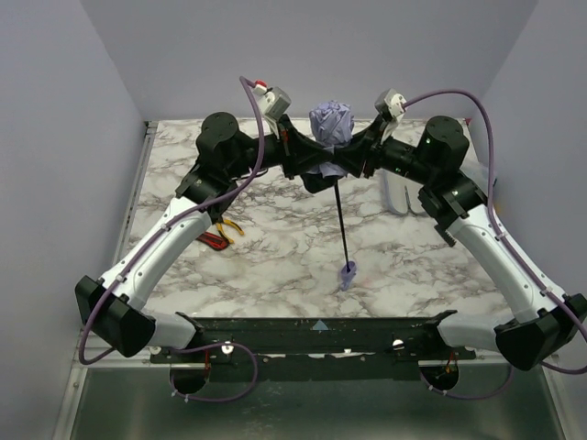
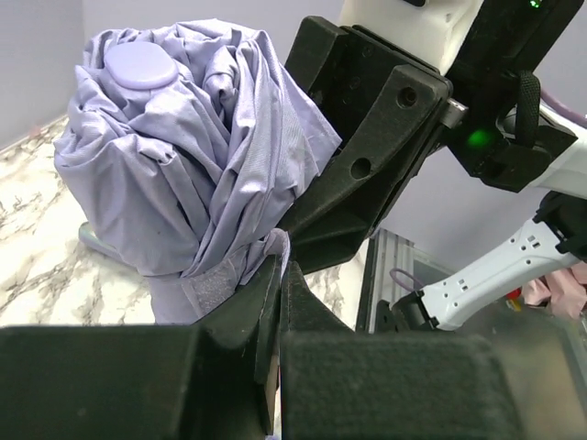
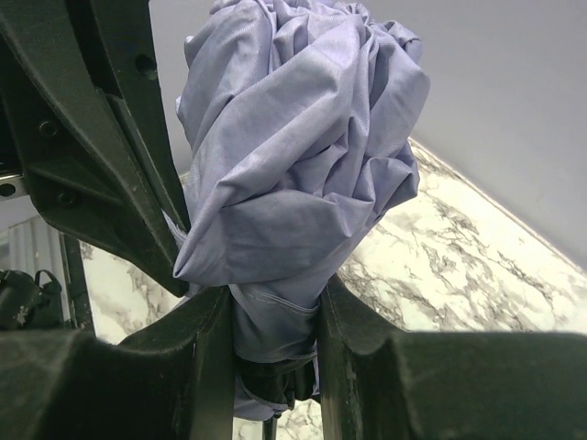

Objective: Open the umbrella

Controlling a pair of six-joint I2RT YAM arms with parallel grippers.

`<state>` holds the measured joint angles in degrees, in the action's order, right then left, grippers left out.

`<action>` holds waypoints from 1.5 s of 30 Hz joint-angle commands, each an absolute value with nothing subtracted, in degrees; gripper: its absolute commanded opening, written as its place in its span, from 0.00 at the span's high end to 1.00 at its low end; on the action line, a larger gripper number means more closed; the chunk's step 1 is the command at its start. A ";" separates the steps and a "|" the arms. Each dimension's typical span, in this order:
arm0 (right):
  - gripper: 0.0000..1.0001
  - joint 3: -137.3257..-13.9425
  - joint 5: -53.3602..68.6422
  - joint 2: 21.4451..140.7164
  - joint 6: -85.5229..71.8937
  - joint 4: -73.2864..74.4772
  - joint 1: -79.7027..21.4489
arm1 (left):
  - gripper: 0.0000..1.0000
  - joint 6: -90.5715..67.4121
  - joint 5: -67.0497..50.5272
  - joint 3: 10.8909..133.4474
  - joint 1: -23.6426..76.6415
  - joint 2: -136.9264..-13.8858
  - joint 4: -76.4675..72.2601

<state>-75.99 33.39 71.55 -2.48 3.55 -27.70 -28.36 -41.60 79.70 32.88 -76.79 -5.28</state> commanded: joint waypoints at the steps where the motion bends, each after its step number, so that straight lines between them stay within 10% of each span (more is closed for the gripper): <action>1: 1.00 -74.66 30.43 71.62 -2.90 1.51 -28.12 | 0.94 -33.86 -50.71 80.90 34.90 -76.43 -14.43; 3: 1.00 -74.17 29.88 71.19 -5.08 0.52 -28.13 | 0.47 -34.67 -50.78 79.84 33.03 -75.20 -14.97; 9: 1.00 -74.62 28.57 70.88 -13.59 -5.54 -28.01 | 0.08 -27.27 -40.02 71.13 24.42 -67.90 -9.21; 22: 1.00 -77.14 26.10 75.40 -38.49 -20.24 -26.88 | 0.06 -23.63 -38.11 61.78 28.63 -67.54 -10.72; 26: 1.00 -78.01 26.89 76.69 -41.28 -22.62 -26.81 | 0.14 -25.72 -37.05 62.75 31.29 -70.41 -12.48; 33: 1.00 -79.27 27.87 76.35 -39.12 -20.97 -26.81 | 0.99 -25.07 -32.79 63.28 28.19 -71.58 -7.42; 45: 0.14 -60.52 21.11 62.76 -18.28 2.69 -25.93 | 1.00 5.25 -31.30 73.06 19.46 -70.55 2.37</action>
